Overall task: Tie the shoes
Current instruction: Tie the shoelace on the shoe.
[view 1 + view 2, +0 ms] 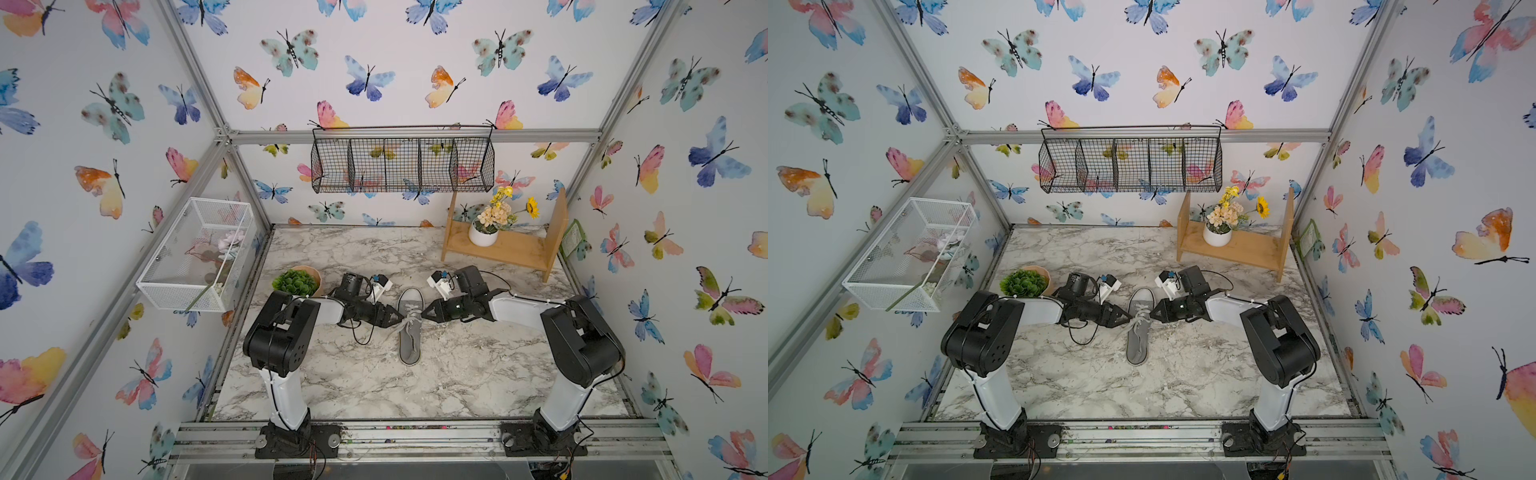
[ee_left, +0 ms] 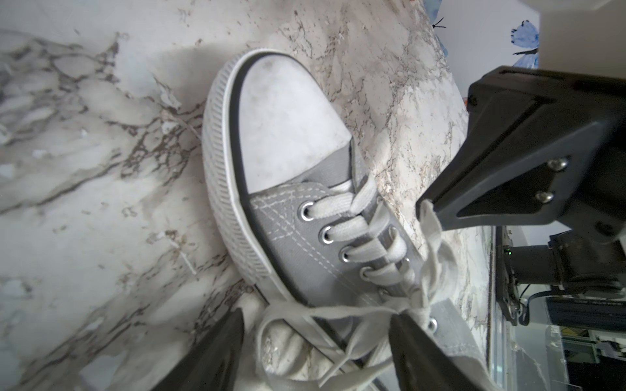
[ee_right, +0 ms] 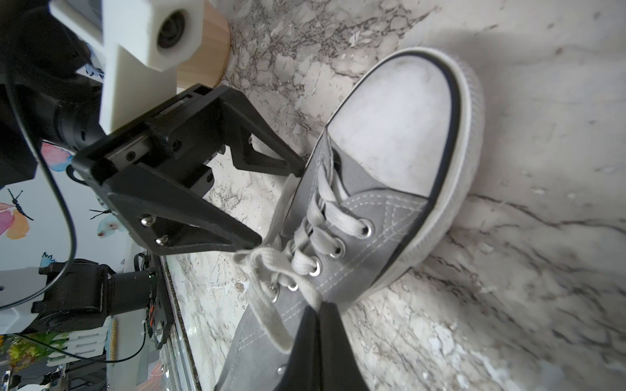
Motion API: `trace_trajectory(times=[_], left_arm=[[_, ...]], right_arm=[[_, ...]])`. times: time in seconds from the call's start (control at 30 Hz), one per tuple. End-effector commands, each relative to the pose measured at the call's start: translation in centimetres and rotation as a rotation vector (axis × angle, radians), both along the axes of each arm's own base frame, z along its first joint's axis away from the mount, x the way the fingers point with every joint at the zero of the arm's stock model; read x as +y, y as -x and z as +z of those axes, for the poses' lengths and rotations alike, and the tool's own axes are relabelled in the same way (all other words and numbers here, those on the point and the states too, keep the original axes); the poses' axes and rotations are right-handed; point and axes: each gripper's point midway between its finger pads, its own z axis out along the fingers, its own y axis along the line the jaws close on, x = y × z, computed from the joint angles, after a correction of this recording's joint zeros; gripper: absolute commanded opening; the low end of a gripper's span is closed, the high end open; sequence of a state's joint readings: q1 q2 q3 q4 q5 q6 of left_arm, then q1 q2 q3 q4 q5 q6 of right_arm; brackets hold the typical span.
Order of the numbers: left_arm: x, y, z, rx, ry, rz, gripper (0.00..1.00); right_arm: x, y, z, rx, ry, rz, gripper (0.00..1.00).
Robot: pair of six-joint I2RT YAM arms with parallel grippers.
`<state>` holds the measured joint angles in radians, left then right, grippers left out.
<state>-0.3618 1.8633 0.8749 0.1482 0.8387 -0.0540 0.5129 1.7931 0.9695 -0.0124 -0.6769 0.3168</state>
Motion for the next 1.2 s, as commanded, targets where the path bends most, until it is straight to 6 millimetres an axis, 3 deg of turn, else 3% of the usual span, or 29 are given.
trace_trajectory(times=[0.0, 0.2, 0.37, 0.6, 0.93, 1.17], left_arm=[[-0.4, 1.3, 1.3, 0.032, 0.069, -0.035, 0.61], [-0.1, 1.6, 1.1, 0.047, 0.069, -0.024, 0.42], [0.6, 0.7, 0.9, 0.037, 0.045, 0.022, 0.28], [1.5, -0.5, 0.8, 0.023, -0.007, 0.102, 0.0], [3.4, -1.2, 0.8, -0.003, -0.1, 0.233, 0.0], [4.7, -1.3, 0.0, -0.01, -0.164, 0.289, 0.0]], right_arm=[[-0.7, -0.7, 0.5, -0.04, 0.017, -0.032, 0.02], [-1.0, -1.0, 0.5, -0.051, 0.031, -0.053, 0.02], [-1.1, -1.0, 0.5, -0.053, 0.034, -0.05, 0.02], [-1.8, -1.5, 0.3, -0.079, 0.079, -0.088, 0.02], [-5.1, -2.5, -0.8, -0.137, 0.25, -0.222, 0.03], [-5.5, -2.5, -1.6, -0.128, 0.278, -0.235, 0.03]])
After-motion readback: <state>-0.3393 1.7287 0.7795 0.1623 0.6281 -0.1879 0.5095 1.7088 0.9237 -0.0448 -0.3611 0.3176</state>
